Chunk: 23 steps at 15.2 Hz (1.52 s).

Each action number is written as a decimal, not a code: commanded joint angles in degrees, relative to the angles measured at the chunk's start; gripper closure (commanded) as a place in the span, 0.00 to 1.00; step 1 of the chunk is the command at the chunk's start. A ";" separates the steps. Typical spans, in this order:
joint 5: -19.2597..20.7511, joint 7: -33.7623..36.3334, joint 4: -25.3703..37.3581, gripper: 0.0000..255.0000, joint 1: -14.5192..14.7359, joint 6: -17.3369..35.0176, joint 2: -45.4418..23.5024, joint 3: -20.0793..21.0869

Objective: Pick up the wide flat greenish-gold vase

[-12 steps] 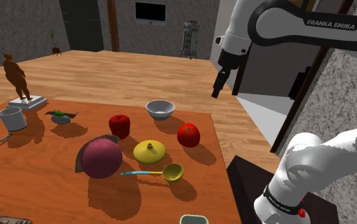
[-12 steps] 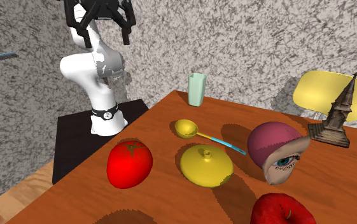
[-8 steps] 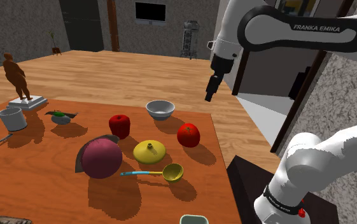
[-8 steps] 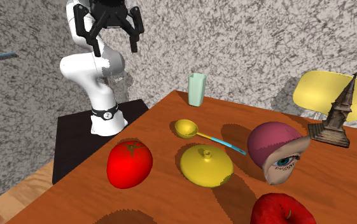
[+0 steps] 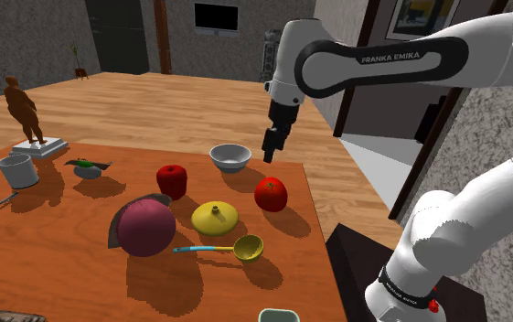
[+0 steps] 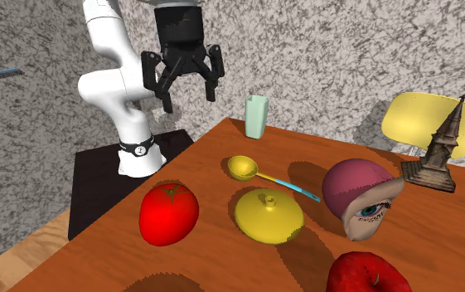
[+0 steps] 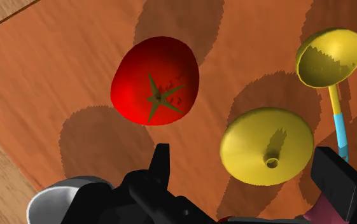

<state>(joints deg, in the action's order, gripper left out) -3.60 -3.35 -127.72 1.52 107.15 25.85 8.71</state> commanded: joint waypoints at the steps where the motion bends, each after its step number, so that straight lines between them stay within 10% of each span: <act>1: -0.31 1.92 0.93 0.00 0.35 2.74 -4.33 1.50; 15: 2.67 12.20 16.71 0.00 3.05 11.65 -34.10 6.70; 23: 3.48 12.77 14.75 0.00 3.45 16.68 -37.43 6.59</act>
<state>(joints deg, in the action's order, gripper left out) -0.19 9.48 -112.37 5.00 122.96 -11.32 15.34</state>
